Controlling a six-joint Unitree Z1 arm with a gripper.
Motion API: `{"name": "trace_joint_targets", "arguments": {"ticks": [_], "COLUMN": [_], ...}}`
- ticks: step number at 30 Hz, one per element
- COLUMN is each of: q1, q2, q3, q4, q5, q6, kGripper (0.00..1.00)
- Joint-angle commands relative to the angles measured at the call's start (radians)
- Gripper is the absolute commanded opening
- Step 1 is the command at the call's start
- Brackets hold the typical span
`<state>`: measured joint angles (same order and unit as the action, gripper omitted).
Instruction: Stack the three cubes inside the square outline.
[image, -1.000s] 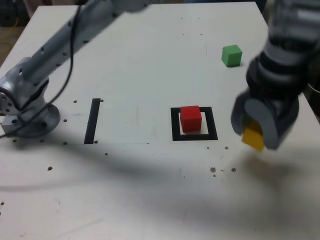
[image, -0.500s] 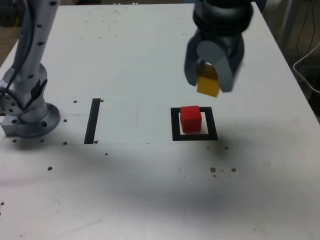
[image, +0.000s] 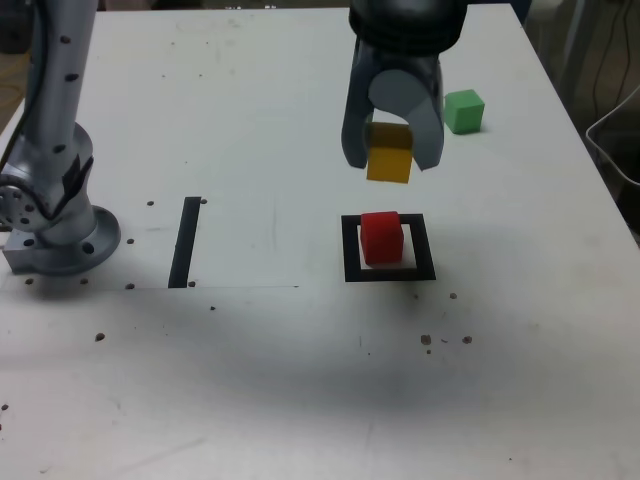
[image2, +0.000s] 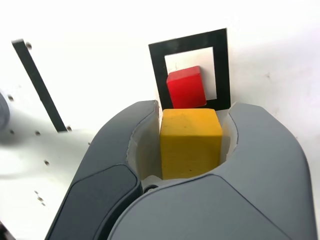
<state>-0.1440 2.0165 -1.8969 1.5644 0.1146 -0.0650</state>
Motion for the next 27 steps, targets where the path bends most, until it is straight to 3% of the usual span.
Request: {"name": "trace_joint_targets", "arguments": {"ticks": [1,7,16,27], "q1": [0.001,0.008,0.053,0.077], "q2": [0.001,-0.001,0.003,0.031], "q3": [0.008,0.033,0.111,0.158], "q4": [0.012,-0.005,-0.059,-0.116], "q5": [-0.010,-0.028,-0.039,-0.092], "q6": [-0.040,-0.112,-0.089,-0.075], "kGripper": [0.18,0.19,0.19,0.19]}}
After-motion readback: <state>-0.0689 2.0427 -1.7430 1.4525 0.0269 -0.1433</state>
